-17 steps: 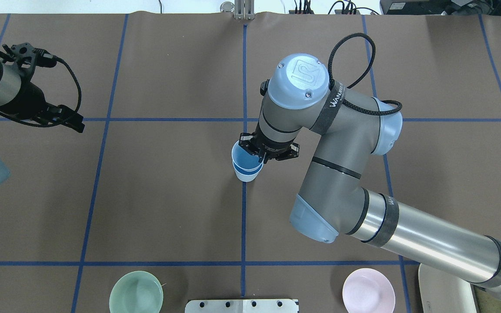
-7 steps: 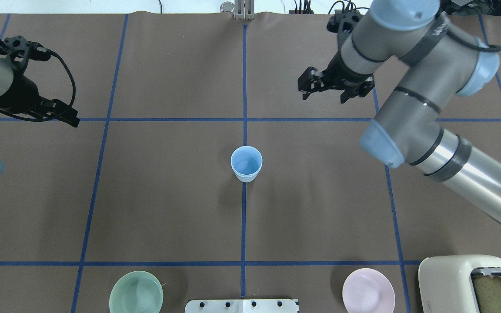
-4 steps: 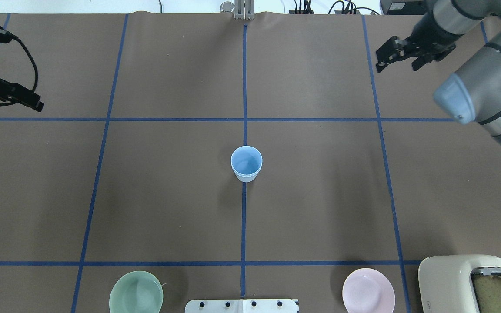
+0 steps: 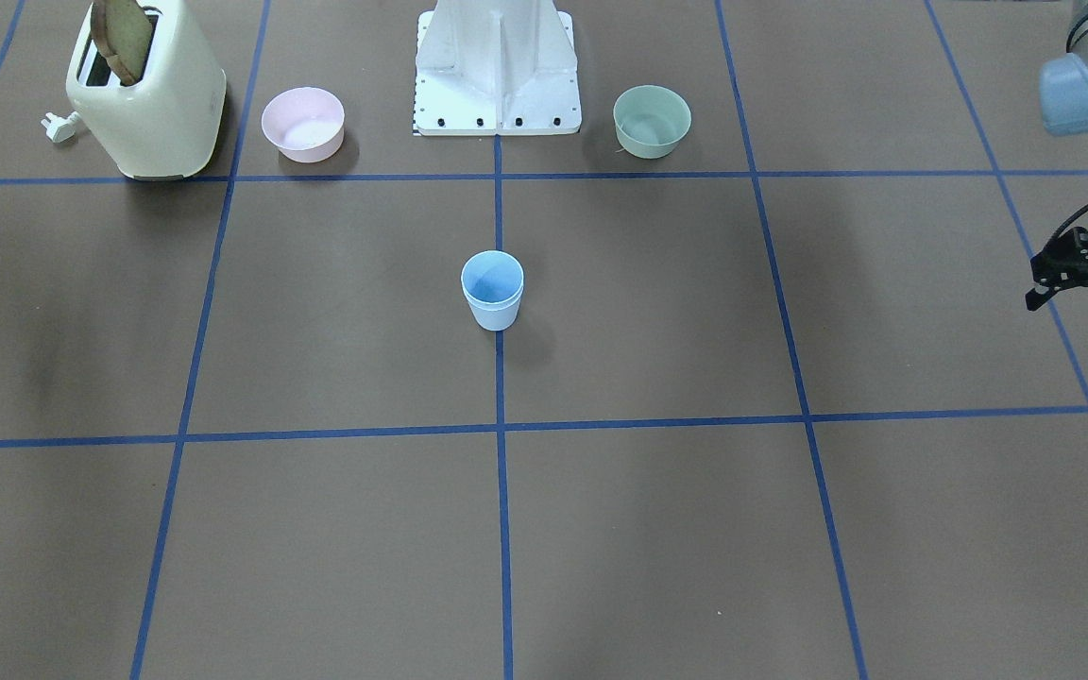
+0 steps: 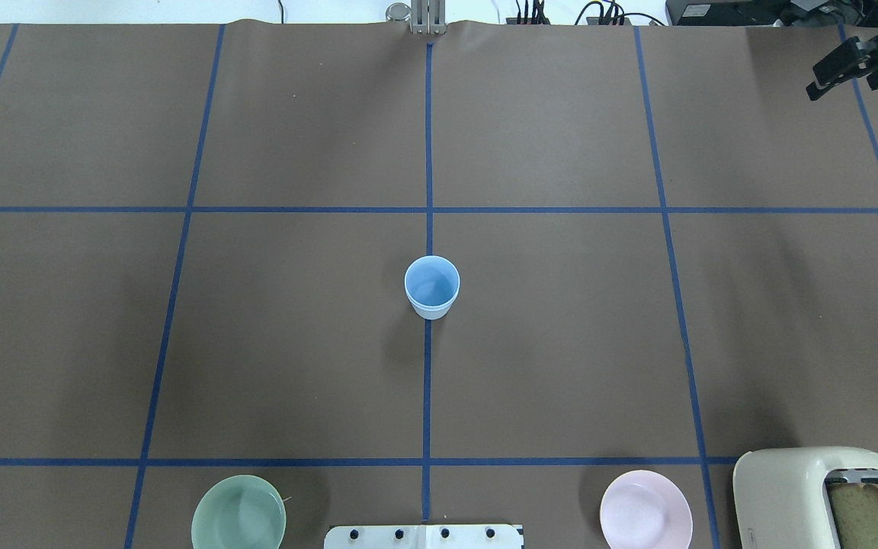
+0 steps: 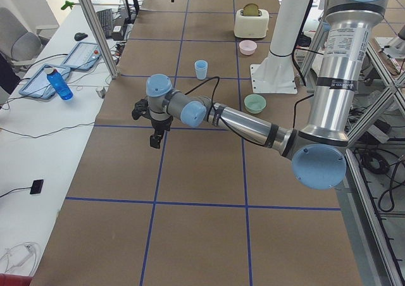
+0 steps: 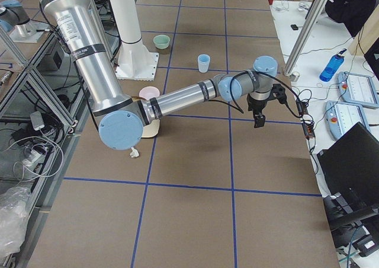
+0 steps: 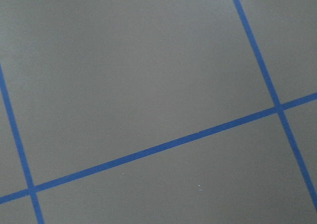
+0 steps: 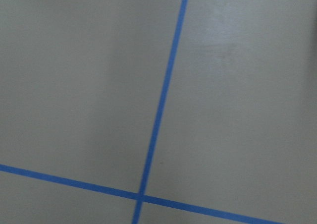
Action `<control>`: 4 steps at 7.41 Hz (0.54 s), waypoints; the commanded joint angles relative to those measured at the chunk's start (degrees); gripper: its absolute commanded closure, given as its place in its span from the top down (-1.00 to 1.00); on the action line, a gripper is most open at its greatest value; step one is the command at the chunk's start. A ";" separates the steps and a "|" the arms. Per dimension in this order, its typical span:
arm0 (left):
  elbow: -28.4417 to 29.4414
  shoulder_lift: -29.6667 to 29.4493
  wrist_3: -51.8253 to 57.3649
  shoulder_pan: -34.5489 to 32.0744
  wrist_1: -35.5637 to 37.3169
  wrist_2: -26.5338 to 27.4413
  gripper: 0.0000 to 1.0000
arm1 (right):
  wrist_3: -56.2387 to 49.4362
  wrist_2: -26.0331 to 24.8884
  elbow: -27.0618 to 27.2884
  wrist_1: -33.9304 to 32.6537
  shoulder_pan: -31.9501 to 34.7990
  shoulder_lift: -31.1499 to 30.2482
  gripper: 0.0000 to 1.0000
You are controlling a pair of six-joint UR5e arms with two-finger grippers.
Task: Stack blue cups with both arms
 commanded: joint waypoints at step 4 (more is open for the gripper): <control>1.55 0.65 0.91 -2.27 -0.13 -1.19 0.96 | -3.29 1.90 -2.16 -0.99 6.99 -5.16 1.00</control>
